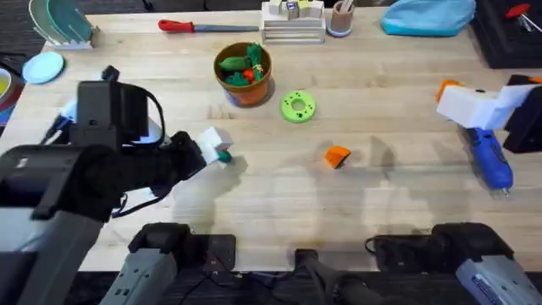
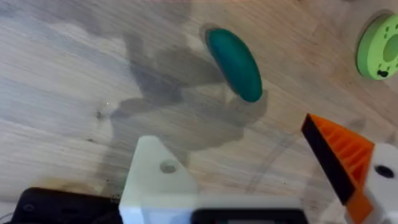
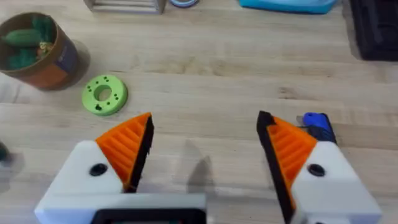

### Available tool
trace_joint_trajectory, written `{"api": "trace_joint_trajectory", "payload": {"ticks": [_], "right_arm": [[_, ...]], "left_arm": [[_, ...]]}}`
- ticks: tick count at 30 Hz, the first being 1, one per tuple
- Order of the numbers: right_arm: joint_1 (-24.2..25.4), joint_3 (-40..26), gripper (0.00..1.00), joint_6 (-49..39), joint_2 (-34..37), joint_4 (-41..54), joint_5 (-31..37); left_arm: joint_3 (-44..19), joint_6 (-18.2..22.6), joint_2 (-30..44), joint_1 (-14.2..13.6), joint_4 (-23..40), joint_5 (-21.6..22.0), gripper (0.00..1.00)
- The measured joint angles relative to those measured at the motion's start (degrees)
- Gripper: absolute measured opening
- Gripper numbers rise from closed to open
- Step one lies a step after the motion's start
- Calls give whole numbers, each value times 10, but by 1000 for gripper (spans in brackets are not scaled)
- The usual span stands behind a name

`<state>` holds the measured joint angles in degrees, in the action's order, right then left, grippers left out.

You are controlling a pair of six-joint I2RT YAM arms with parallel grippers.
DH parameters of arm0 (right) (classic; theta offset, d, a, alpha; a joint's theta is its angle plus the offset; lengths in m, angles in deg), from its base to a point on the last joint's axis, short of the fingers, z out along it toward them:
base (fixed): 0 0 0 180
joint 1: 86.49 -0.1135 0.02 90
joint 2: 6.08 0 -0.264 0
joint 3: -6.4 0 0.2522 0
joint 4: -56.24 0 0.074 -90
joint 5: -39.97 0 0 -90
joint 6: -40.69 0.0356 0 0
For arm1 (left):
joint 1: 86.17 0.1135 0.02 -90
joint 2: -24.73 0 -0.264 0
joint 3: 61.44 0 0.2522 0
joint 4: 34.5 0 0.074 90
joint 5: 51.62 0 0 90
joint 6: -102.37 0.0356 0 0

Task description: Pick up the gripper from the table and insert it into the empty holder that is missing its gripper. Then pick up a screw, insert it into the mounting hole, and use the screwdriver to tighten it. Finally, clean up the table by picking up the vegetable and placing it into the bucket.

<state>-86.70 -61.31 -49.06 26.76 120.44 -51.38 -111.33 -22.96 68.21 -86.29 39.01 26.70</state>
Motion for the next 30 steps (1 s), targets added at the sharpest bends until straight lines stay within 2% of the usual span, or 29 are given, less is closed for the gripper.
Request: {"api": "trace_joint_trajectory", "payload": {"ticks": [1,2,7,8,11,12,13,18,19,21,25,30], "right_arm": [[0,0,991,0,0,-3,0],[0,0,991,0,0,-5,0],[0,0,990,0,0,-7,0],[0,0,990,0,0,-7,0],[0,0,991,0,0,-7,0],[0,0,991,0,0,-7,0],[0,0,991,0,0,-7,0],[0,0,991,0,0,-7,0],[0,0,991,0,0,-6,0],[0,0,991,0,0,-1,0],[0,0,991,0,0,21,0],[0,0,991,0,0,74,0]], "left_arm": [[5,-3,4,0,-8,-2,995],[6,-7,8,0,-14,-6,932],[6,-2,25,0,-39,-32,158],[5,5,27,0,-38,-39,42],[-5,33,29,0,-34,-67,13],[-15,50,29,0,-33,-81,18],[-25,65,29,0,-34,-92,74],[-110,171,29,-1,-36,-178,855],[-124,189,29,-3,-36,-192,956],[-150,232,29,-10,-37,-217,990],[-184,317,29,-31,-45,-258,995],[-192,371,29,-45,-101,-296,995]]}}
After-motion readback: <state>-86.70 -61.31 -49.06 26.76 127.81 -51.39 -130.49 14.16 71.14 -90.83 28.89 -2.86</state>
